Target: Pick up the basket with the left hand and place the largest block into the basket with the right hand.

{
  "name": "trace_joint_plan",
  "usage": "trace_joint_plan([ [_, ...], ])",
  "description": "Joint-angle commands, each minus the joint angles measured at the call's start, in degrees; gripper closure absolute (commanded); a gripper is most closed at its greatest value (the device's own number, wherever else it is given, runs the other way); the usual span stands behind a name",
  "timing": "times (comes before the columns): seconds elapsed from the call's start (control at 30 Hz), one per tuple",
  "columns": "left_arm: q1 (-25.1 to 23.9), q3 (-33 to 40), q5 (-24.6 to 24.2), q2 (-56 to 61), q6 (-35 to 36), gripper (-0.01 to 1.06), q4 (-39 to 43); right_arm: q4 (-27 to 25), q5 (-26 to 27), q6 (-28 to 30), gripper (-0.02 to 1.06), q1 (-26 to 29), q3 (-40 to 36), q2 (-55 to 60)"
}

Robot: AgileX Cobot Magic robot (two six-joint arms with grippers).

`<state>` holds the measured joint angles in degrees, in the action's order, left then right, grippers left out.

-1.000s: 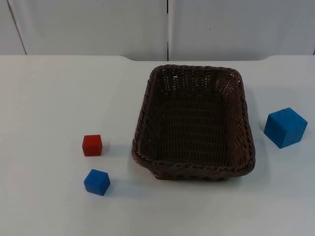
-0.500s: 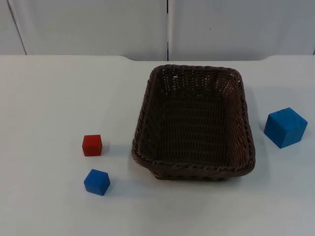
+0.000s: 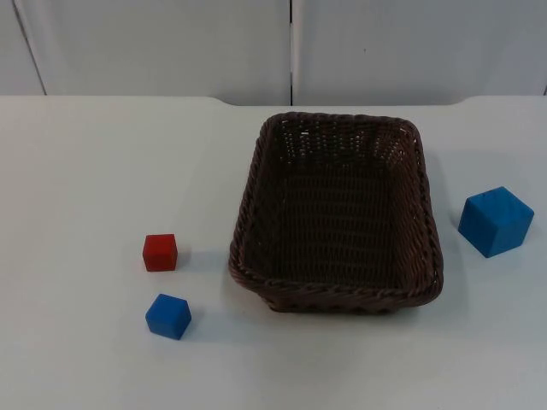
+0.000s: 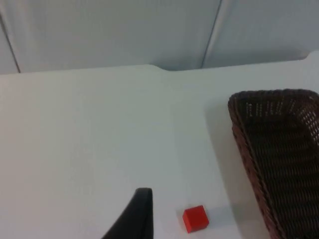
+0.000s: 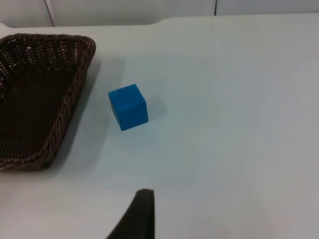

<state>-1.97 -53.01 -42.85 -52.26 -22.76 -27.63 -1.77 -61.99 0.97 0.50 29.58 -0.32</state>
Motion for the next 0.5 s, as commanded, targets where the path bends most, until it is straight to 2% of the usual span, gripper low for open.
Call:
trace_joint_plan([
  [0.0,-0.1,-0.3,0.7,-2.2,-1.9,0.00,-2.0,0.1,0.2,0.1,0.12,0.1,0.0,0.3],
  [0.3,0.2,-0.3,2.9,-10.2,-3.2,0.00,-2.9,0.1,0.2,0.1,0.12,0.1,0.0,0.3],
  [0.47,4.8,-0.3,5.0,-15.9,-5.4,0.00,-3.5,0.1,0.2,0.1,0.12,0.1,0.0,0.3],
])
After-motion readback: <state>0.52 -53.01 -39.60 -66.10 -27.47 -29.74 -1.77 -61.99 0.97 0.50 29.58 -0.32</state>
